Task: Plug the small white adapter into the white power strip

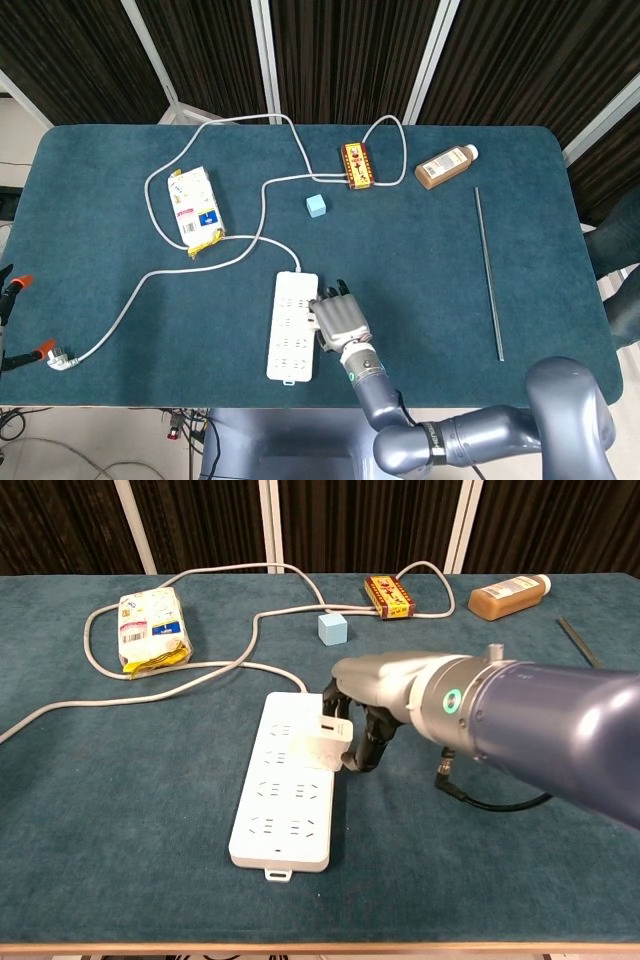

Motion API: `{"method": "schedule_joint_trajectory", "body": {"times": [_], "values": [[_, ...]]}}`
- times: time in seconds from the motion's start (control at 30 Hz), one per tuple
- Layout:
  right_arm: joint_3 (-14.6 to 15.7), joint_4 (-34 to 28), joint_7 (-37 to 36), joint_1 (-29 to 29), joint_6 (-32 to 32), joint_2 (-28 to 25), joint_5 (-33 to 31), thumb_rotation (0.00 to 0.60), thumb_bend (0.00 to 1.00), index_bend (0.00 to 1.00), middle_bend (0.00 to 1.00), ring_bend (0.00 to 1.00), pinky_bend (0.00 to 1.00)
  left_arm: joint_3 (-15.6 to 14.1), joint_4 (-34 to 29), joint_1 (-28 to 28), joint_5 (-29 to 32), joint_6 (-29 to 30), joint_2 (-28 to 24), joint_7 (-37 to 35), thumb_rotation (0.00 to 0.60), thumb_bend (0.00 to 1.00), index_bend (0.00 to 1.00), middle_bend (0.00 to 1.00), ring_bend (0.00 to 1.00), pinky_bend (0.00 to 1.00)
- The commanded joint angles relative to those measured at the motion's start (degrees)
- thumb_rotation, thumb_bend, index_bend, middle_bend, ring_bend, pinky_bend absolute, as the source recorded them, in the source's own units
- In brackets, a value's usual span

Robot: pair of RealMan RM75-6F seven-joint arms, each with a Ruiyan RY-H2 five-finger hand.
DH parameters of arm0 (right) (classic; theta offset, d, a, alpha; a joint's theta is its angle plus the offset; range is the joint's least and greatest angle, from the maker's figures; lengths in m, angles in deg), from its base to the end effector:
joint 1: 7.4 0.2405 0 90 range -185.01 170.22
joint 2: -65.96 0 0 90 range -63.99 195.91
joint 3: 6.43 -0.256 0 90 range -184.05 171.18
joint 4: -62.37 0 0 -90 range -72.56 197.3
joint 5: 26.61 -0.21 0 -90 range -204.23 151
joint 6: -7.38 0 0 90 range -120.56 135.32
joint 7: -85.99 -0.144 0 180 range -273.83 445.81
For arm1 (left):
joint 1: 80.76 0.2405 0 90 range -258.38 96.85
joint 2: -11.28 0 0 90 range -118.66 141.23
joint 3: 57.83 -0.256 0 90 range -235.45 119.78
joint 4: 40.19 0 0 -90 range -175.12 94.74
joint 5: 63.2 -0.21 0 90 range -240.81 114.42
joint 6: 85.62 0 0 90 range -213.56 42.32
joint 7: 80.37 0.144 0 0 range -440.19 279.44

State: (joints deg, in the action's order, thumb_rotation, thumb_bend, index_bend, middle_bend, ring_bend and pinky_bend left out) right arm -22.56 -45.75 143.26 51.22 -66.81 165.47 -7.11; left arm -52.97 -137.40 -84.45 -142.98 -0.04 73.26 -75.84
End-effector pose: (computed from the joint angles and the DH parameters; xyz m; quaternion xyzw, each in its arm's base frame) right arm -0.0298 -0.2823 -0.0597 0.7628 -0.4412 0.2511 0.4006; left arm -0.3114 0.1801 0.1744 -0.5571 -0.3967 -0.3680 0.6299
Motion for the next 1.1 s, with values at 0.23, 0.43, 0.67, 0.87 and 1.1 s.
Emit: {"method": "schedule_joint_trajectory", "body": {"times": [0.23,0.43,0.67,0.87,1.1], "values": [[-0.43,-3.21,-1.97,-0.81,-0.53,-3.53,0.86,0.6,0.51,0.33,0.24,0.15,0.05,-0.15,-0.13,-0.13,0.07,-0.22,0.31,0.89,0.6,0.08,0.19,0.0,0.0,0.0],[-1.7,-7.13,-3.69,-1.8,-1.31,-8.16,1.38,0.6,0.51,0.33,0.23,0.14,0.05,0.04,-0.2,-0.01,0.34,0.05,0.18,0.71,0.6,0.08,0.19,0.0,0.0,0.0],[-7.35,-10.89,-11.41,-4.1,0.78,-15.16,2.2,0.6,0.51,0.31,0.23,0.18,0.25,-0.01,-0.36,0.12,0.25,0.25,0.07,0.63,0.6,0.08,0.19,0.0,0.0,0.0],[-7.59,-11.51,-12.16,-4.34,-0.2,-18.38,2.71,0.6,0.51,0.3,0.3,0.29,0.36,-0.12,-0.46,0.17,0.13,0.29,0.1,0.81,0.6,0.08,0.19,0.0,0.0,0.0],[-6.72,-10.43,-12.76,-4.1,-1.24,-18.77,1.22,0.6,0.51,0.46,0.35,0.34,0.37,-0.16,-0.55,0.26,0.01,0.47,0.02,0.72,0.6,0.08,0.19,0.0,0.0,0.0]]}}
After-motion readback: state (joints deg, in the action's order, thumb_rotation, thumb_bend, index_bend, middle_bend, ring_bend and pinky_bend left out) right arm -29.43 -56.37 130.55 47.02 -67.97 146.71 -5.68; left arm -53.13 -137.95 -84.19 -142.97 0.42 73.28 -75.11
